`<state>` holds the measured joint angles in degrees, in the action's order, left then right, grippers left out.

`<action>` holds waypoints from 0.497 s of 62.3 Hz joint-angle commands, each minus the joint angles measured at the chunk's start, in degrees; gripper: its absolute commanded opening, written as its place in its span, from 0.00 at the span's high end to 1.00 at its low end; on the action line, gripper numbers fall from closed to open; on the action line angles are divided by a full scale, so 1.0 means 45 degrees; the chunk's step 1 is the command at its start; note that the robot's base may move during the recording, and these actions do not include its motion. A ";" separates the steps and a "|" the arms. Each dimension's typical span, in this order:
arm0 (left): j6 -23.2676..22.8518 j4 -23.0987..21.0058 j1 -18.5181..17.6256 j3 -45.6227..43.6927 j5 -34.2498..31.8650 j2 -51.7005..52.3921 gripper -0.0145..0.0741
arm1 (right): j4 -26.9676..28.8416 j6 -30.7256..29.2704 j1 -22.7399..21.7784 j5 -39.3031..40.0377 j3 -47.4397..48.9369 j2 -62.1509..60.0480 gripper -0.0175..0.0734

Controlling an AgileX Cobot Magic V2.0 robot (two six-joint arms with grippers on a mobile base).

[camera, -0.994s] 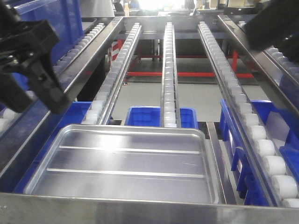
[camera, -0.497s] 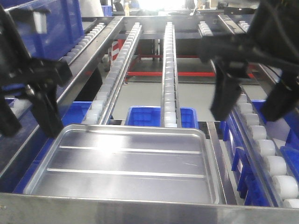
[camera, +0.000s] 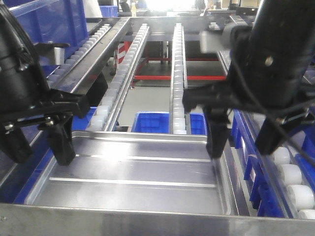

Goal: Grab silver tray and stack on right shelf
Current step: 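Lower both grippers toward the short edges of the silver tray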

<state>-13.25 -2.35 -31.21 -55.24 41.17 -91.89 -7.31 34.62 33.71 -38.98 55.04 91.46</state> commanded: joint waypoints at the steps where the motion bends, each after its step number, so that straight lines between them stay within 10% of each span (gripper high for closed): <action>1: -0.0292 -0.0001 -0.0086 -0.0398 -0.0496 0.0182 0.46 | -0.0187 0.0022 -0.0008 0.0627 0.0380 -0.0100 0.21; 31: -0.0496 -0.0027 -0.0086 -0.0404 -0.1325 -0.0730 0.46 | 0.0198 0.0022 -0.0008 0.1462 0.0356 0.1001 0.22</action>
<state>-14.73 -2.57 -31.29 -55.63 37.07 -96.88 -6.07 34.66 33.71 -34.70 55.15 97.26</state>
